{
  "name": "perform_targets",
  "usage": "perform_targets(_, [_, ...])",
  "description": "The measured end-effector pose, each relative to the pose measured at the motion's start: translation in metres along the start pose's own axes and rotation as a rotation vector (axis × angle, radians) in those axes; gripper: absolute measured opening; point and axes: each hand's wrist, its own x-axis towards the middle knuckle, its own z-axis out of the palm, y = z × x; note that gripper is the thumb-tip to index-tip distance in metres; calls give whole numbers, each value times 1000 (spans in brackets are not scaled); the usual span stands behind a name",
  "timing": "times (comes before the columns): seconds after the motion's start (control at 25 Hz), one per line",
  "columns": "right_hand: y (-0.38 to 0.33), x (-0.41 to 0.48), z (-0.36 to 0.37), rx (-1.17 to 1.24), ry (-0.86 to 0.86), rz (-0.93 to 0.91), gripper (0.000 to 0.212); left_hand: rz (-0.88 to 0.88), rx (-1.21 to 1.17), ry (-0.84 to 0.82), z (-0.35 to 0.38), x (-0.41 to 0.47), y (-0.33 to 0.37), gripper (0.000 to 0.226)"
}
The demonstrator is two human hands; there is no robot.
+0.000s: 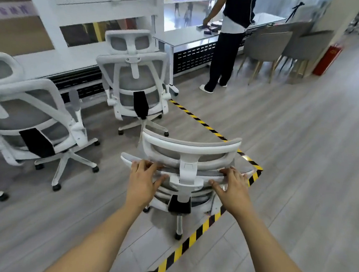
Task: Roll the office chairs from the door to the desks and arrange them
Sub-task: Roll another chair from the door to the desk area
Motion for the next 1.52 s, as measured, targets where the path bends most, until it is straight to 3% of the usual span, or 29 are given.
perform_targets(0.48, [60, 280, -4, -47, -28, -14, 57, -42, -2, 38, 103, 262, 13, 36])
perform_targets(0.76, [69, 350, -7, -45, -85, 5, 50, -87, 50, -42, 121, 338, 26, 35])
perform_targets(0.92, [69, 348, -12, -74, -64, -22, 45, -122, 93, -107, 123, 331, 42, 43])
perform_targets(1.12, [41, 335, -35, 66, -20, -106, 25, -180, 63, -83, 98, 289, 74, 33])
perform_targets(1.28, [5, 299, -42, 188, -51, -383, 23, -224, 150, 76, 54, 226, 120, 37])
perform_targets(1.52, [-58, 208, -47, 359, -262, -783, 34, -493, 278, 239, -2, 93, 159, 33])
